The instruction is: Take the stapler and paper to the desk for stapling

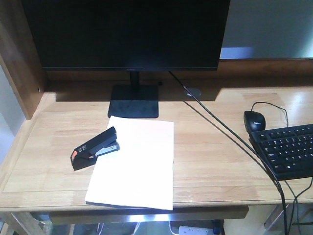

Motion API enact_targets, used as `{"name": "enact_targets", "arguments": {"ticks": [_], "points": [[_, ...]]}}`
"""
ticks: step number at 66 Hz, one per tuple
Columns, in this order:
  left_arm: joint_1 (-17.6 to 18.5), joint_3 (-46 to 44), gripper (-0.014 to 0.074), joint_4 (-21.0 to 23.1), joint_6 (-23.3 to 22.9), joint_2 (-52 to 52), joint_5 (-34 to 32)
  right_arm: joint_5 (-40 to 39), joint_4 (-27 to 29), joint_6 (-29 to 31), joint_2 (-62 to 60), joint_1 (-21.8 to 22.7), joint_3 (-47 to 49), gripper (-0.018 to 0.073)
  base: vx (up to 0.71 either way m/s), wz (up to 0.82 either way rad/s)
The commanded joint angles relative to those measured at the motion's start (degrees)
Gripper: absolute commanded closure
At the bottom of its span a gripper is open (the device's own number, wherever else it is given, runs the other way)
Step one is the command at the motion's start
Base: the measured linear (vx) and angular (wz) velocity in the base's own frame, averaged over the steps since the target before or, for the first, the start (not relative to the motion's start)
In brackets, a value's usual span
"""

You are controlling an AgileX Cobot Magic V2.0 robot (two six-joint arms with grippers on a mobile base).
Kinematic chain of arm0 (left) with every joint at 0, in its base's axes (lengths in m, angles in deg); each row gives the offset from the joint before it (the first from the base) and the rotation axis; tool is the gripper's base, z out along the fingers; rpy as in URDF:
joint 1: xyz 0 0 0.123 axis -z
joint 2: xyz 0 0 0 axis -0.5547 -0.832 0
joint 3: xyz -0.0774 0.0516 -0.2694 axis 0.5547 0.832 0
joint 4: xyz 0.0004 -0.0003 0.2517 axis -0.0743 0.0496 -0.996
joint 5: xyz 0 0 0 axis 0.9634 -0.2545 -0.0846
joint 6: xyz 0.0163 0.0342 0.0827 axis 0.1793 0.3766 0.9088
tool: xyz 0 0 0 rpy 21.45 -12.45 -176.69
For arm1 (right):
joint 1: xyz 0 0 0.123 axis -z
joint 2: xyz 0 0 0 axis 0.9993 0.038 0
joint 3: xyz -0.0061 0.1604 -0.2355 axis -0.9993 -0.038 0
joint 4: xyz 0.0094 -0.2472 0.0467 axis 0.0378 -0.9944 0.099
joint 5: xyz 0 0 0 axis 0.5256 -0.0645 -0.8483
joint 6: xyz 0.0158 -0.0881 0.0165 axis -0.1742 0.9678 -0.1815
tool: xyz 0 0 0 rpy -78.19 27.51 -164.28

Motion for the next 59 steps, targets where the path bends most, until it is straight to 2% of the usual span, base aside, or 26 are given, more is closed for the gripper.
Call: {"name": "enact_targets", "arguments": {"ticks": [1,8,19,38,47,59], "points": [[0.2,2.3,0.0603,4.0,2.5,-0.5,-11.1,-3.6,-1.0,-0.2,0.5,0.2,1.5,0.0568,0.0,0.0],[-0.2,5.4,0.0603,6.7,3.7,-0.5,-15.3,-3.6,-1.0,-0.2,0.5,0.2,1.5,0.0568,0.0,0.0],[-4.2,7.4,0.0603,10.5,3.6,-0.5,-15.3,-3.5,-1.1,-0.2,0.5,0.2,1.5,0.0568,0.0,0.0],[-8.5,7.4,0.0603,9.0,3.3,4.6,-14.4,-3.5,-1.0,-0.2,0.5,0.2,1.5,0.0568,0.0,0.0],[-8.7,7.4,0.0603,7.1,3.2,4.7,-13.7,-3.5,-1.0,-0.2,0.5,0.2,1.5,0.0568,0.0,0.0],[-8.4,7.4,0.0603,6.9,3.2,4.7,-13.2,-3.5,-1.0,-0.2,0.5,0.2,1.5,0.0568,0.0,0.0]]}}
